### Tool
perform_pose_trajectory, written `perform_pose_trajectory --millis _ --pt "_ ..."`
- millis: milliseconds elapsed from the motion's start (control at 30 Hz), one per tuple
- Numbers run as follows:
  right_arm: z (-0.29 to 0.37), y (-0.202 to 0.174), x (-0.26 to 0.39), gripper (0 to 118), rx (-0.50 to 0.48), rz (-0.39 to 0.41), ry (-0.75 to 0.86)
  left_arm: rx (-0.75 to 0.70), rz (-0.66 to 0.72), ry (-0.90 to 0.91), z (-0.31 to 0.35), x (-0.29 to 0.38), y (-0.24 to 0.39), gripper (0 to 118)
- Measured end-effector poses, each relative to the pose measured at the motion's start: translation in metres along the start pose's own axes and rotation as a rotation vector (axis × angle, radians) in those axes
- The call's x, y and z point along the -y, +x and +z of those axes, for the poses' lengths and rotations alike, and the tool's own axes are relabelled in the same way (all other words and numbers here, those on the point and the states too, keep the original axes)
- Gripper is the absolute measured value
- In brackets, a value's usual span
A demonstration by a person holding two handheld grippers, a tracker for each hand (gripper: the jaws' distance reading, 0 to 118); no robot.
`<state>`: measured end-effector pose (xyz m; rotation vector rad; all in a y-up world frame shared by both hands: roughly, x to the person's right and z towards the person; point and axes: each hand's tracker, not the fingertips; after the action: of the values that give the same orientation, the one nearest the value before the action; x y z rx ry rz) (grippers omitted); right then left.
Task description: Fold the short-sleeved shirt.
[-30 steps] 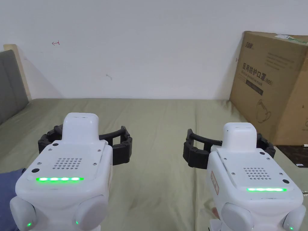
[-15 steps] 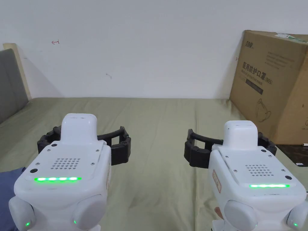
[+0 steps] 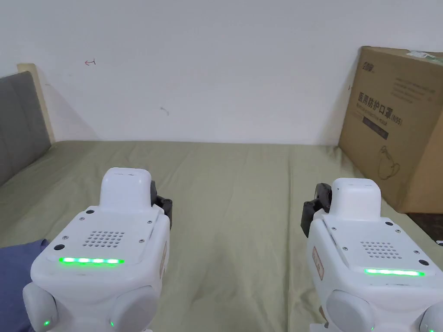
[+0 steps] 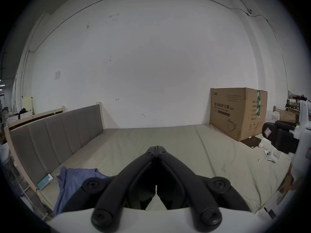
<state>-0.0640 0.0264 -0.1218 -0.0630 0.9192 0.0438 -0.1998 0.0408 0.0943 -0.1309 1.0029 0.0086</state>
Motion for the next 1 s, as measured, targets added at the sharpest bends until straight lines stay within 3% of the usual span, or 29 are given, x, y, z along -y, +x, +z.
perform_pose_trajectory --millis 300,667,833,1000 --pt "-0.015 -0.029 -0.002 0 -0.108 -0.002 -0.059 -0.08 0.042 -0.006 0.008 -0.004 -0.038 0" --pt "-0.036 -0.148 0.004 0 -0.527 -0.012 -0.158 -0.433 0.108 -0.091 0.057 0.014 -0.151 0" --pt "-0.034 -0.181 0.015 0 -0.575 0.033 -0.183 -0.499 0.118 -0.148 0.057 0.029 -0.182 0" --pt "-0.042 -0.19 0.028 0 -0.58 0.05 -0.235 -0.477 0.137 -0.26 0.031 0.053 -0.198 0"
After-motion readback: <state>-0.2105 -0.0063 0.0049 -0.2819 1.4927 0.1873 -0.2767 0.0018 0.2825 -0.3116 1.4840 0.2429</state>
